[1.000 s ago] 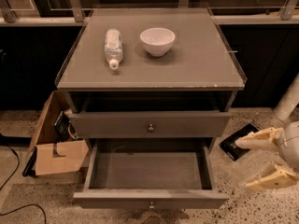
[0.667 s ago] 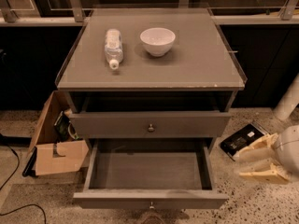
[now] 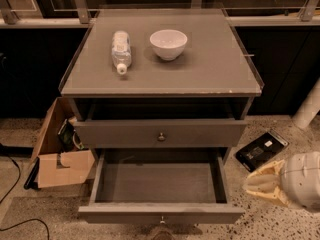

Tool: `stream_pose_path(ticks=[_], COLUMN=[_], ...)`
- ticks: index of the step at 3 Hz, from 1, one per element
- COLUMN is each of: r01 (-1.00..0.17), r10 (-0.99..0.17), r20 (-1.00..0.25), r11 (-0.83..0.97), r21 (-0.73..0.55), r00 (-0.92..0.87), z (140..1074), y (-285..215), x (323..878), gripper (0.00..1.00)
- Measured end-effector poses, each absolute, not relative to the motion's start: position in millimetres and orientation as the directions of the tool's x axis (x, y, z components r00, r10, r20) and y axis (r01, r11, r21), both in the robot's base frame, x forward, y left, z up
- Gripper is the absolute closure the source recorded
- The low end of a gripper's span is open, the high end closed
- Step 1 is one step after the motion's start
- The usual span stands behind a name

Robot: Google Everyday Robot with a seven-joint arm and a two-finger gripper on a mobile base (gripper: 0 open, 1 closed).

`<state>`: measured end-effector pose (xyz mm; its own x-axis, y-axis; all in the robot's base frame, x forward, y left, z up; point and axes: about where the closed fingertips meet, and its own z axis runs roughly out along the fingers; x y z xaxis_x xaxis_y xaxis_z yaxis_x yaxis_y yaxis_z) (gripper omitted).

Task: Close middle drawer

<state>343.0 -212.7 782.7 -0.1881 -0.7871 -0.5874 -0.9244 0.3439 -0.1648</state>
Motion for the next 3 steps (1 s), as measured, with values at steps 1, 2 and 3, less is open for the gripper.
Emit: stream_pose_path(ticks=[1, 2, 3], r01=[-0.927, -0.928, -0.93], r10=[-0.807, -0.805, -0.795], r20=[-0.552, -0.554, -0.563], r11=[0.344, 0.345, 0.348], r21=[-0.151, -0.144, -0.119], r00=[-0.21, -0.213, -0.226], z=[758, 754, 740], y=[-212, -211, -207], x=[338, 336, 328], gripper=[1.0, 1.0, 1.0])
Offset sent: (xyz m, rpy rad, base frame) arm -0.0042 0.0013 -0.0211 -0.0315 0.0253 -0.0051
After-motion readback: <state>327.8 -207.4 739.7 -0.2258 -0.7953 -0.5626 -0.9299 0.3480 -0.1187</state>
